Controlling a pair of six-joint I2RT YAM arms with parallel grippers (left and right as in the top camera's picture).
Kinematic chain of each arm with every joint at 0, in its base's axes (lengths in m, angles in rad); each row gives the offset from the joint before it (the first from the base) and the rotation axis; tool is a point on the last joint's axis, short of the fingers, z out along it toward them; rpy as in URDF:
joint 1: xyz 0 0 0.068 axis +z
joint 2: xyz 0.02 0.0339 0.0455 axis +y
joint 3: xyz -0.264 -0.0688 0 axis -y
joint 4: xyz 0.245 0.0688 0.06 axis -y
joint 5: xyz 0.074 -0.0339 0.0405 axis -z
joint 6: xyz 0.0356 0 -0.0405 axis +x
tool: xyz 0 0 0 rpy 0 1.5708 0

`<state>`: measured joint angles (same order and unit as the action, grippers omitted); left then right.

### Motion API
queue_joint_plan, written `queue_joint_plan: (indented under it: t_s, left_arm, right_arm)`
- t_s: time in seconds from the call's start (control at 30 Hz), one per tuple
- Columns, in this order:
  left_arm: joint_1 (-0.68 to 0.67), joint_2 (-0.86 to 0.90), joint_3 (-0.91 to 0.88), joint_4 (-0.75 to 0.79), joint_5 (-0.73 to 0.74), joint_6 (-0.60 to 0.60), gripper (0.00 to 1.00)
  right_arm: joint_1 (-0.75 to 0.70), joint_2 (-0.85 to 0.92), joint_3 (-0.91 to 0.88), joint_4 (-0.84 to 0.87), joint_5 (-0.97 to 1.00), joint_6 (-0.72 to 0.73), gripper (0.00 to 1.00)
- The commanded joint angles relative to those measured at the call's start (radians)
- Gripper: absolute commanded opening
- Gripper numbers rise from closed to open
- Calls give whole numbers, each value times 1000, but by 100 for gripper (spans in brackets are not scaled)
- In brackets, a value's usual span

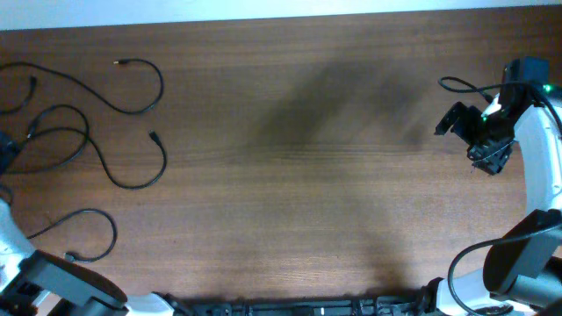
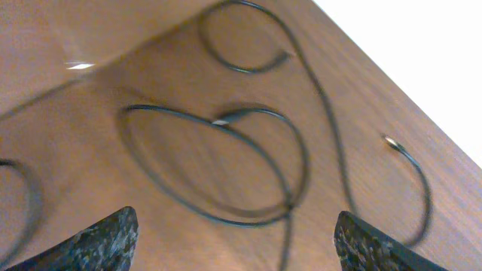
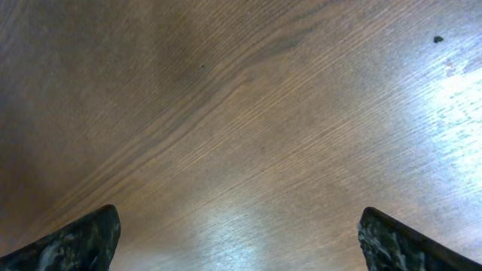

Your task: Untangle cables

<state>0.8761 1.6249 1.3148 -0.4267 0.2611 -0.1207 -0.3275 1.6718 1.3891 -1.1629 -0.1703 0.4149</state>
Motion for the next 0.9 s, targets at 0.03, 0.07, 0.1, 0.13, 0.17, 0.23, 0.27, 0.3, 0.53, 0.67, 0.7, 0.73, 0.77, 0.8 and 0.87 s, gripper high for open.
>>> queue_joint_plan:
  t_s: [0.03, 0.07, 0.1, 0.13, 0.17, 0.23, 0.27, 0.3, 0.53, 0.67, 0.7, 0.73, 0.77, 0.8, 0.87]
  left_arm:
    - [-237, -17, -2, -128, 11, -40, 70]
    - [-313, -17, -3, -171, 0, -40, 73]
    - [-357, -17, -3, -200, -26, -40, 74]
    - [-387, -17, -3, -237, -54, -40, 74]
    - [-401, -17, -3, -273, -56, -40, 67]
    - [-424, -17, -8, -428, -56, -40, 37]
    - [-434, -17, -28, -471, -50, -44, 49]
    - [-450, -17, -61, -468, -36, -45, 59]
    - [-646, -14, -297, -123, -220, -43, 75]
    - [-649, 16, -319, -80, -274, -19, 64]
    - [-654, 47, -319, -74, -273, -17, 64]
    - [-654, 83, -319, -67, -272, 38, 64]
    - [-653, 106, -319, -63, -272, 44, 64]
    - [-654, 118, -319, -60, -272, 44, 63]
    - [-654, 137, -319, -54, -273, 47, 53]
  right_arm:
    - [0, -20, 4, 0, 6, -7, 98]
    - [0, -20, 4, 0, 6, -7, 98]
    - [0, -20, 4, 0, 6, -7, 98]
    - [0, -20, 4, 0, 6, -7, 98]
    - [0, -20, 4, 0, 6, -7, 98]
    - [0, -20, 4, 0, 6, -7, 98]
    - [0, -20, 4, 0, 6, -7, 98]
    - [0, -20, 4, 0, 6, -7, 98]
    - [0, -20, 4, 0, 6, -7, 98]
    - [0, -20, 4, 0, 6, -7, 98]
    - [0, -20, 4, 0, 6, -7, 98]
    - [0, -20, 4, 0, 6, -7, 98]
    - [0, -20, 4, 0, 6, -7, 98]
    - [0, -20, 4, 0, 6, -7, 98]
    - [0, -20, 4, 0, 6, -7, 98]
